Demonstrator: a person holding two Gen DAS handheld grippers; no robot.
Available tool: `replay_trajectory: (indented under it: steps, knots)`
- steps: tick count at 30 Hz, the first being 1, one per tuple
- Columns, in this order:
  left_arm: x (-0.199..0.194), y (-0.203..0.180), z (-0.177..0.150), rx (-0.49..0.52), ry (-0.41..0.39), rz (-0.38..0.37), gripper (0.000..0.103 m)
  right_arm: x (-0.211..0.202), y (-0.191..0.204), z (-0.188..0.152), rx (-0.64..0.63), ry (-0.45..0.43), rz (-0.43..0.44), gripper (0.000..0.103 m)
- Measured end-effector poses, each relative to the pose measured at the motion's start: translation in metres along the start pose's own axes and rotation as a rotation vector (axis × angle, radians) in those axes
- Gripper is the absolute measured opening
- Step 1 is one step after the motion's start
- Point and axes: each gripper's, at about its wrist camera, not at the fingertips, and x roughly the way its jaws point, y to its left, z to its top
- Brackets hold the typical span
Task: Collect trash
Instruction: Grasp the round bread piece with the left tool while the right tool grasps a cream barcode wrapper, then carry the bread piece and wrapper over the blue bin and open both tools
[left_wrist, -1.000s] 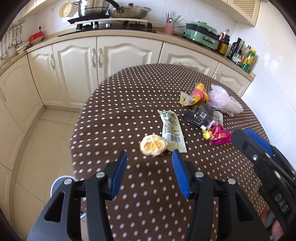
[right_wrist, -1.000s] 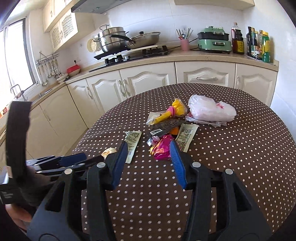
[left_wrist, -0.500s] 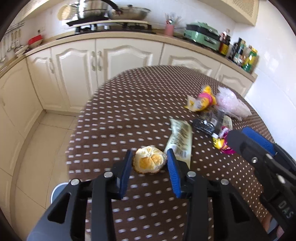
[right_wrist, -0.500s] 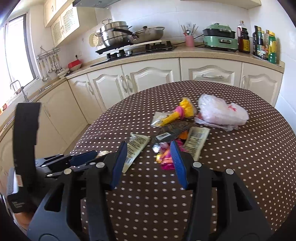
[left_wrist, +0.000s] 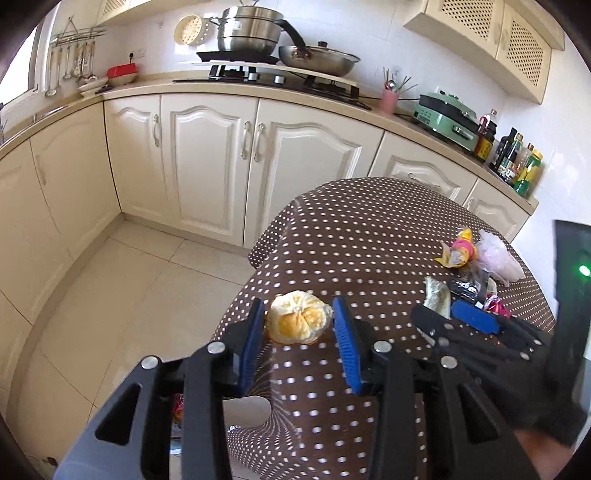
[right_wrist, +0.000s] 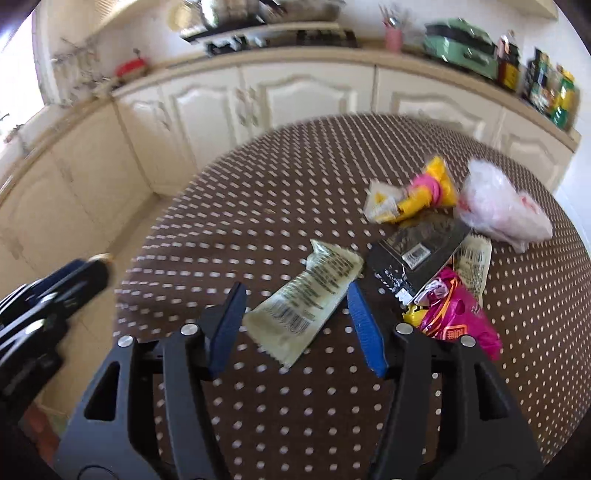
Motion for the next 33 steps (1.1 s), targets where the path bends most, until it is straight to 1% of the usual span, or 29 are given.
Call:
replay_trajectory:
  steps: [2,4,5,8,9,13,17,20,22,25,26,28,29,33]
  knots:
    - [0.001,0.006,-0.001,-0.009,0.008,-0.007,0.037,0.007,-0.001,0.003,0.007,0.016,-0.001,0.056]
    - [0.002,0.009,-0.003,-0.014,0.013,-0.011,0.037,0.01,0.0,0.004,-0.007,0.015,-0.016,0.037]
    - [0.001,0.009,-0.005,-0.015,0.013,-0.013,0.037,0.01,0.002,0.005,-0.02,0.012,-0.022,0.032]
    - [-0.002,0.015,-0.008,-0.022,0.014,-0.017,0.037,0.008,0.007,0.002,-0.054,0.002,-0.01,0.018]
    - [-0.003,0.016,-0.008,-0.024,0.013,-0.018,0.037,0.005,0.009,0.0,-0.06,-0.005,-0.01,0.016]
    - [-0.014,0.03,-0.014,-0.04,0.003,-0.015,0.037,-0.011,0.019,-0.008,-0.085,-0.046,0.007,0.014]
    - [-0.027,0.053,-0.022,-0.074,-0.006,-0.015,0.037,-0.031,0.04,-0.013,-0.105,-0.084,0.073,0.014]
    - [-0.037,0.076,-0.031,-0.1,-0.012,0.008,0.037,-0.042,0.073,-0.02,-0.152,-0.101,0.141,0.014]
    - [-0.043,0.094,-0.038,-0.122,-0.012,0.025,0.037,-0.046,0.102,-0.027,-0.187,-0.104,0.203,0.014]
    - [-0.048,0.128,-0.051,-0.162,-0.002,0.068,0.037,-0.043,0.143,-0.038,-0.238,-0.086,0.269,0.014]
    - [-0.049,0.138,-0.055,-0.173,0.004,0.082,0.037,-0.038,0.16,-0.044,-0.257,-0.07,0.299,0.014]
    - [-0.049,0.162,-0.066,-0.198,0.02,0.116,0.037,-0.029,0.182,-0.053,-0.279,-0.046,0.332,0.014]
    - [-0.048,0.172,-0.071,-0.21,0.029,0.13,0.037,-0.021,0.198,-0.06,-0.293,-0.024,0.357,0.014]
    - [-0.038,0.219,-0.095,-0.278,0.081,0.18,0.037,0.006,0.238,-0.081,-0.329,0.045,0.41,0.014]
